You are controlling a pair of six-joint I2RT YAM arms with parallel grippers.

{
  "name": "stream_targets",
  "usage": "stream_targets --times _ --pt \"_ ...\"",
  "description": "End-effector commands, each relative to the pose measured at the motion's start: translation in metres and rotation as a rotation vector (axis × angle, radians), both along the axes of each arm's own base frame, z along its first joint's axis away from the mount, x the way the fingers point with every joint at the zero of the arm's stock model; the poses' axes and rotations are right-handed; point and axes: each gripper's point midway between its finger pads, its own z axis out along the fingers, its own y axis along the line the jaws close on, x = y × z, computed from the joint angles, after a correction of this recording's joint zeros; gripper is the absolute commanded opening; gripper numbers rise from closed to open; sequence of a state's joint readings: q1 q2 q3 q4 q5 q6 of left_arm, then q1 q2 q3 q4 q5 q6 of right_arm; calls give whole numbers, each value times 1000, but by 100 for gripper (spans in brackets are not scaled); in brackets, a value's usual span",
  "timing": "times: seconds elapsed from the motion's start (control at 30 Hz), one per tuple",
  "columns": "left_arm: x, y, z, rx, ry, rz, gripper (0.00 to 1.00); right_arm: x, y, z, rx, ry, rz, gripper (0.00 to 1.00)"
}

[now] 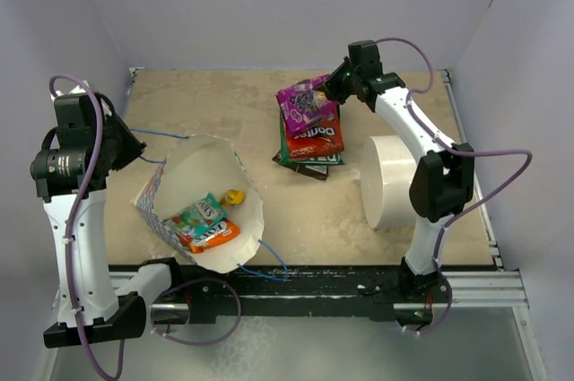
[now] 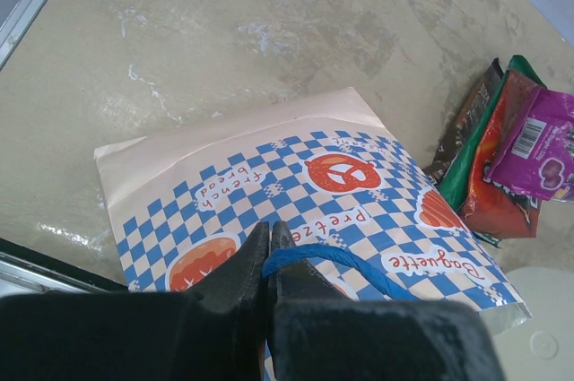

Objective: Take the snacks out of the paper bag
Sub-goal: Place the snack at the center of the board.

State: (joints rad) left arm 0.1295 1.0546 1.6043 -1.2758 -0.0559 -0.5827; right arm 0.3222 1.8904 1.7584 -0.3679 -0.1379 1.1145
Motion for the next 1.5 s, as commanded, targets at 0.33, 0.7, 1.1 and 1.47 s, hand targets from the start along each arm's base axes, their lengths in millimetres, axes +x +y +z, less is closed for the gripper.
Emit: stream_targets --times 0.33,0.7,1.1,1.47 --pt "13 -1 13 12 -54 -30 0 25 -17 -28 -66 -22 -67 0" --pt "14 -4 14 2 -59 -44 0 17 -23 -85 -152 89 -45 15" --pt "13 -8 20 -13 -77 -54 0 14 -30 -113 -242 128 -5 35" --pt "10 -11 32 12 -124 -94 0 13 -40 -51 -328 -35 57 74"
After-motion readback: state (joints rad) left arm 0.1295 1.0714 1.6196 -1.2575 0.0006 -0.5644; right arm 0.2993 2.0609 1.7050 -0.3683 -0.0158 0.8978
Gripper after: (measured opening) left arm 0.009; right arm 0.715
